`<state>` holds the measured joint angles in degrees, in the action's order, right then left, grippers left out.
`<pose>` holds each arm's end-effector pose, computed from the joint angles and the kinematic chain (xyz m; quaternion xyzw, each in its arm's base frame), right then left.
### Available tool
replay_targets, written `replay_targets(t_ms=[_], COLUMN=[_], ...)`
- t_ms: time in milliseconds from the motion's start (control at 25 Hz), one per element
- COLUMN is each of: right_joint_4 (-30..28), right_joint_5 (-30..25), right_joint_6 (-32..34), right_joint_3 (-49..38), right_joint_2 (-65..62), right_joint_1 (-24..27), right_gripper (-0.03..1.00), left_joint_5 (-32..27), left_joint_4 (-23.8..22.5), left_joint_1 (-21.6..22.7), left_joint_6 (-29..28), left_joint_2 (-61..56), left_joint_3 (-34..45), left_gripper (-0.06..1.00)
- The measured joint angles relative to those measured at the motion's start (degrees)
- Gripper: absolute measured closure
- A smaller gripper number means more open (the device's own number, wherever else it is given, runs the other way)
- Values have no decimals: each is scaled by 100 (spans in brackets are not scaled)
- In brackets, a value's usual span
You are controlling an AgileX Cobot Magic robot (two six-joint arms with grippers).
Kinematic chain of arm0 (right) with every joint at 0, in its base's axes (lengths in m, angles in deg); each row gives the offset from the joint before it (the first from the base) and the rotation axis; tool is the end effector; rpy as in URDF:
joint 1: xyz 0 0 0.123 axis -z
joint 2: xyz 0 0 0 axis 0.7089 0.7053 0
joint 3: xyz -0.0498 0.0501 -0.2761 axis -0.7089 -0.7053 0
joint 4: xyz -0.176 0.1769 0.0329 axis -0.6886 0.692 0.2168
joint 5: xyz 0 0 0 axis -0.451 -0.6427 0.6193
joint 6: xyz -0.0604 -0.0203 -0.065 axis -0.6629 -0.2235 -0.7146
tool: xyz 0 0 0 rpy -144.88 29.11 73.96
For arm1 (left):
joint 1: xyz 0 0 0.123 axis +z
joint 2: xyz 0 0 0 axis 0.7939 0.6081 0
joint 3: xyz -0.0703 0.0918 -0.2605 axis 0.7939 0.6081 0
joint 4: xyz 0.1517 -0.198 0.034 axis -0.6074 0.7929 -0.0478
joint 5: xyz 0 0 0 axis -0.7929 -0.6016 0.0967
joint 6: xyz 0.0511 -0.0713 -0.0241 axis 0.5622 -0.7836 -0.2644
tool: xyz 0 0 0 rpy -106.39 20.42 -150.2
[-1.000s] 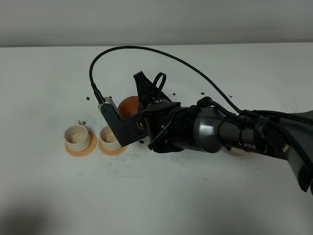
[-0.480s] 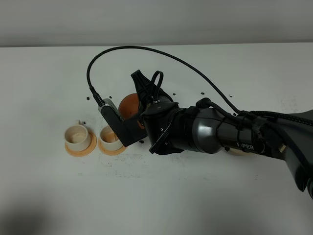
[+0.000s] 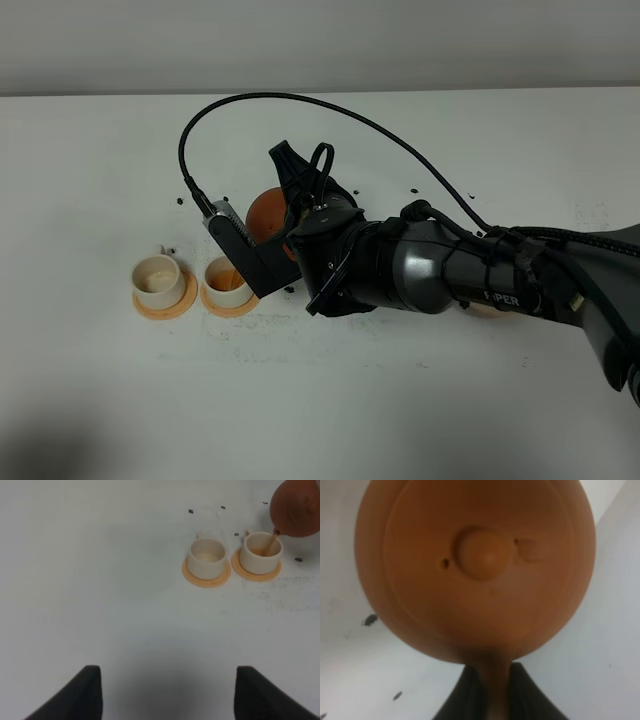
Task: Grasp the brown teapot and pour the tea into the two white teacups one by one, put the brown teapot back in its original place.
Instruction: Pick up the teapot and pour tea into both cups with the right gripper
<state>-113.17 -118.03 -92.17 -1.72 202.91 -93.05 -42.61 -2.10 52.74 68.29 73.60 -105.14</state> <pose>0.3301 0.2878 0.1597 -0.7977 0.4153 -0.3829 0.2109 -0.0064 -0.0048 0.2793 0.0388 0.8490 -0.0051 0.5269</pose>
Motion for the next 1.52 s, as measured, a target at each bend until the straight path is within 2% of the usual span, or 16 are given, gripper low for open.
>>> replay_targets(t_ms=[520,1520], right_joint_4=[-51,-687], right_joint_5=[-40,-36], right_joint_6=[12,155], right_joint_3=[0,1], right_joint_2=[-59,-59], right_joint_1=[-176,-230], right_gripper=[85,85], left_joint_5=[0,0], left_joint_4=[0,0], left_joint_1=[0,0], left_joint_6=[0,5], left_joint_2=[0,0], left_joint_3=[0,0], left_gripper=[36,36])
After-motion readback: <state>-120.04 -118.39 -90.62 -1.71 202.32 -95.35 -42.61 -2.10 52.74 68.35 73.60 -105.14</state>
